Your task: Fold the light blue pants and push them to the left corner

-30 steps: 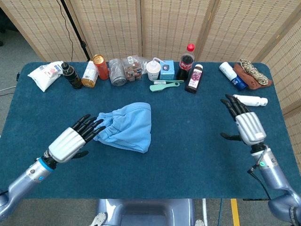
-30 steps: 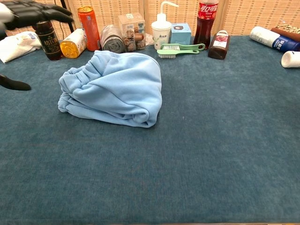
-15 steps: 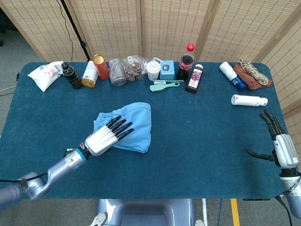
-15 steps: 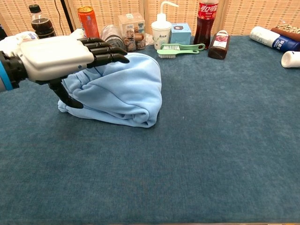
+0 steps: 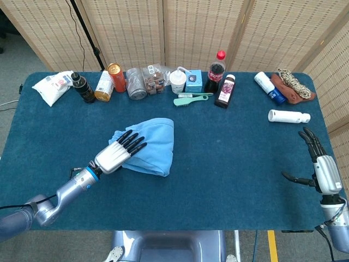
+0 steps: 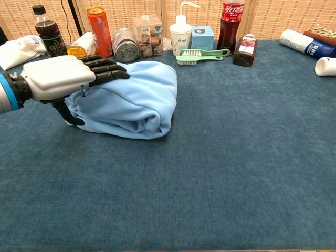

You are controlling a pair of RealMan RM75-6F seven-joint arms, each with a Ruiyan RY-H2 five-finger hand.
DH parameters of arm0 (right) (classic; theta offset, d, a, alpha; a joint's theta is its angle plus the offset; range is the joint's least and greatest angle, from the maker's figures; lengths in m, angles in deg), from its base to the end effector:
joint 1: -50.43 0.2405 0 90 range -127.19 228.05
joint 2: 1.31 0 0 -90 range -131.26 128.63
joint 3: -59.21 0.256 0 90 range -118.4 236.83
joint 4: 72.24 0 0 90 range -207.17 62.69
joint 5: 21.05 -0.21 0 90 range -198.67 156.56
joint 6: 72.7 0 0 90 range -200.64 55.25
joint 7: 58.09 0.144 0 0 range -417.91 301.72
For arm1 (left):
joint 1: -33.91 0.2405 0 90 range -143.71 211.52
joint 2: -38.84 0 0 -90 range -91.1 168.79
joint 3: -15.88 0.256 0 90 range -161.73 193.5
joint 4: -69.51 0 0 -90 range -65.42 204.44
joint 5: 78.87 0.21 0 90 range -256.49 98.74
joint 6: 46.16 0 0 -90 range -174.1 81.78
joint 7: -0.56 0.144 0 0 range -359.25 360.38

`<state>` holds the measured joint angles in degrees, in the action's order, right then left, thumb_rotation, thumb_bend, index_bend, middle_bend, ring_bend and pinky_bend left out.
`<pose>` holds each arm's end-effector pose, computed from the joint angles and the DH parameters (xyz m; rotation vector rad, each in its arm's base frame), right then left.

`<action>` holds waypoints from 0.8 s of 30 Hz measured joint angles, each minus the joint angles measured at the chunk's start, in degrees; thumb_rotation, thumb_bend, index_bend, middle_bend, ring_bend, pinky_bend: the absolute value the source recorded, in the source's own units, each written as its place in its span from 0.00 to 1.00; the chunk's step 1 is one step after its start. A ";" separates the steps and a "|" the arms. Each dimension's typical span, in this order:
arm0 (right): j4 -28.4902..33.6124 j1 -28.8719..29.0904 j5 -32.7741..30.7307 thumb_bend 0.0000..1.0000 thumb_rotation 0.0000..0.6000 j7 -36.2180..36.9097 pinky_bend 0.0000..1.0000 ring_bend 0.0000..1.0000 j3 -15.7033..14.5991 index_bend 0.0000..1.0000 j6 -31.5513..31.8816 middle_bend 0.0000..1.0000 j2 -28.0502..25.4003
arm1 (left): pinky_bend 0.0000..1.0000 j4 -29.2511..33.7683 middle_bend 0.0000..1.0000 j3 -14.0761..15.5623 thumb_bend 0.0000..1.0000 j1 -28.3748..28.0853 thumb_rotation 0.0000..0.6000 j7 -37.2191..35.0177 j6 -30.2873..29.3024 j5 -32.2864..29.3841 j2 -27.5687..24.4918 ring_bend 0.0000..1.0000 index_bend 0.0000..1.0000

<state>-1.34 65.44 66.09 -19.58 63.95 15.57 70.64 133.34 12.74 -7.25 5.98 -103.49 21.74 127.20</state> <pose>-0.3205 -0.2514 0.1653 1.2960 -1.0583 1.4425 -0.1907 0.3443 -0.0102 -2.2008 -0.3518 -0.8684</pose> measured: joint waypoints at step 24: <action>0.73 -0.28 0.87 0.00 1.00 -0.01 0.13 0.00 1.12 0.00 -0.59 0.00 -0.10 | 0.00 -13.14 0.00 5.24 0.07 2.63 1.00 -9.85 -5.87 -1.04 3.91 0.00 0.00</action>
<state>-0.61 65.16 66.96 -19.58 65.06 14.98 70.55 120.20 17.98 -4.62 -3.87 -109.35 20.70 131.11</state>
